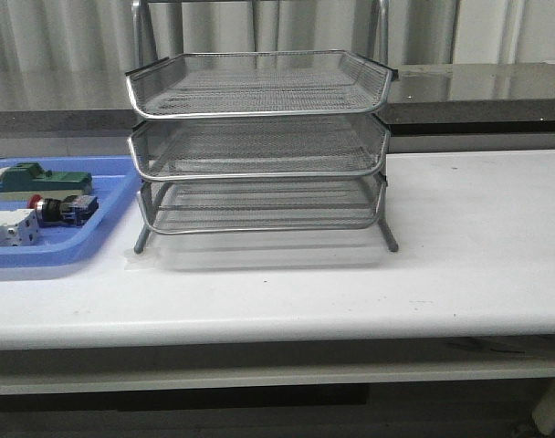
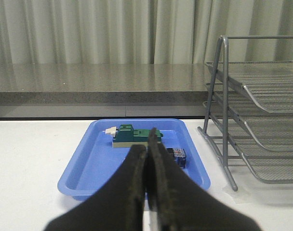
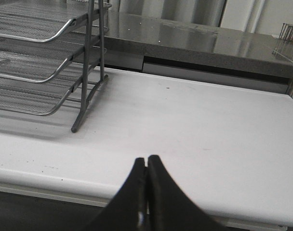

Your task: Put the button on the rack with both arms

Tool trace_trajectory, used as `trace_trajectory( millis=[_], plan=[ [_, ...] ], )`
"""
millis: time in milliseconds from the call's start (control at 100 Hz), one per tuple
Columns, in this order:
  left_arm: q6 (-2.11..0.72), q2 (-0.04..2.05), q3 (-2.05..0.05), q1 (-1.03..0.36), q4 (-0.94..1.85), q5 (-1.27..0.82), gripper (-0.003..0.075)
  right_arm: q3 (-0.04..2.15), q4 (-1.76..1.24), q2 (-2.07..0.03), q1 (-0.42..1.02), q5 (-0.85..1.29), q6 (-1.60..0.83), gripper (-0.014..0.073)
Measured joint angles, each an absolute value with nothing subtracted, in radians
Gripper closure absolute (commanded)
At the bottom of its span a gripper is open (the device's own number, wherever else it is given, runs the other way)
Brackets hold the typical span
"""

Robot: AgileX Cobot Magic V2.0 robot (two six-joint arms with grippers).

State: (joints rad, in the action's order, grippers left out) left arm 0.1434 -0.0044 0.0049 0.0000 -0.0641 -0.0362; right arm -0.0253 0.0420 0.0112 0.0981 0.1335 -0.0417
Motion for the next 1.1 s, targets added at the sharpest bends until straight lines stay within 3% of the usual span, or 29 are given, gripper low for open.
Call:
trace_trajectory(
  millis=[550, 930, 1100],
  plan=[
    [0.143, -0.004, 0.005, 0.0, -0.064, -0.036, 0.0741, -0.025, 0.042, 0.011, 0.098, 0.131, -0.042, 0.0659],
    [0.143, -0.004, 0.005, 0.0, -0.064, -0.036, 0.0741, -0.025, 0.042, 0.011, 0.098, 0.0, -0.042, 0.0659],
    [0.143, -0.004, 0.005, 0.0, -0.064, -0.036, 0.0741, 0.053, 0.033, 0.011, 0.098, 0.099, -0.042, 0.0659]
  ],
)
